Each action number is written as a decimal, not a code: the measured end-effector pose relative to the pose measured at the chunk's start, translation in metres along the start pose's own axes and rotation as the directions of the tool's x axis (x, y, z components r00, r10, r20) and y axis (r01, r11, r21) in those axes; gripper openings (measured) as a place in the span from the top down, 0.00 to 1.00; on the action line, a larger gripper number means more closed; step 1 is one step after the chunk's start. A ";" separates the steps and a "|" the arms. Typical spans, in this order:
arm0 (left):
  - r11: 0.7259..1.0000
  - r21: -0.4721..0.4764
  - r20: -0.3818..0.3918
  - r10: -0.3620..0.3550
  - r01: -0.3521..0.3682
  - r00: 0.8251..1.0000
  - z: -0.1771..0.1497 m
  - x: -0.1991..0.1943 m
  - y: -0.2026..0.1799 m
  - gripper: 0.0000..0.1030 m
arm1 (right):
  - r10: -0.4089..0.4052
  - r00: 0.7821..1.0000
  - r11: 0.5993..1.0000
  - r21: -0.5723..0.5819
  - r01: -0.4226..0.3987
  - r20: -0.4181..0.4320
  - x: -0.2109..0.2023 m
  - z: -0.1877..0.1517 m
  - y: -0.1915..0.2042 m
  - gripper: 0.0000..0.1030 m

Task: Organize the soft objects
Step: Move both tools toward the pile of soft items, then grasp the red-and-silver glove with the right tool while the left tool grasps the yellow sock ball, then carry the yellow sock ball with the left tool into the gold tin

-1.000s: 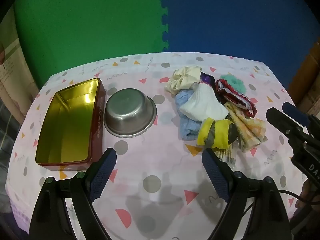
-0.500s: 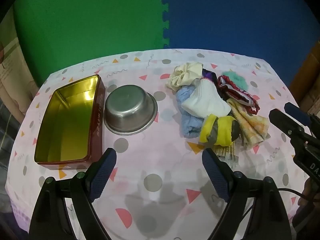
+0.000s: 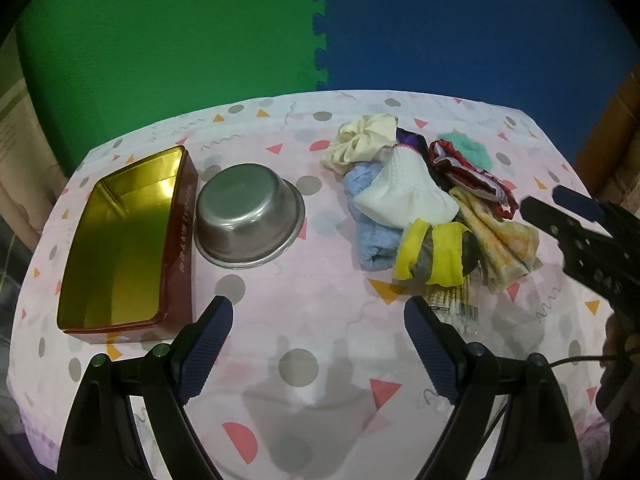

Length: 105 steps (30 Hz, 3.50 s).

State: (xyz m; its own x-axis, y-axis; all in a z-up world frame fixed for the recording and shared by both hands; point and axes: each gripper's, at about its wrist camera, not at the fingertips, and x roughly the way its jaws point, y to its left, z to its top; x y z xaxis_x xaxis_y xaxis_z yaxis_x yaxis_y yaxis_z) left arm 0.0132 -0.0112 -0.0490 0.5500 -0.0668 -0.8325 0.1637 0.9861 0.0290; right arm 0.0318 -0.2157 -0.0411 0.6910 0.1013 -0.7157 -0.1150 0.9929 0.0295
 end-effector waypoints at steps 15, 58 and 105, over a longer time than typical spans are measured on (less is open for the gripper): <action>0.999 0.028 -0.035 -0.027 0.028 0.999 0.009 0.026 -0.011 0.17 | -0.003 0.997 1.000 -0.017 0.001 -0.074 0.083 0.027 -0.015 0.35; 0.984 0.106 -0.051 -0.140 0.145 0.989 0.024 0.052 -0.057 0.17 | -0.151 0.988 0.976 0.155 0.155 -0.042 0.059 -0.029 -0.101 0.74; 0.997 0.043 0.034 -0.070 0.069 0.997 0.045 0.025 0.019 0.70 | -0.114 0.990 0.980 0.153 0.126 -0.087 0.077 -0.041 -0.103 0.71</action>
State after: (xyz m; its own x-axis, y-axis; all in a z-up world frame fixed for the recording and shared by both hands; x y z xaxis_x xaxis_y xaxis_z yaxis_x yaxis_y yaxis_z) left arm 0.0667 -0.0014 -0.0441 0.5643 -0.1407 -0.8135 0.2359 0.9718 -0.0044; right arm 0.0670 -0.3128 -0.1279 0.6347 -0.0181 -0.7726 0.0840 0.9954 0.0457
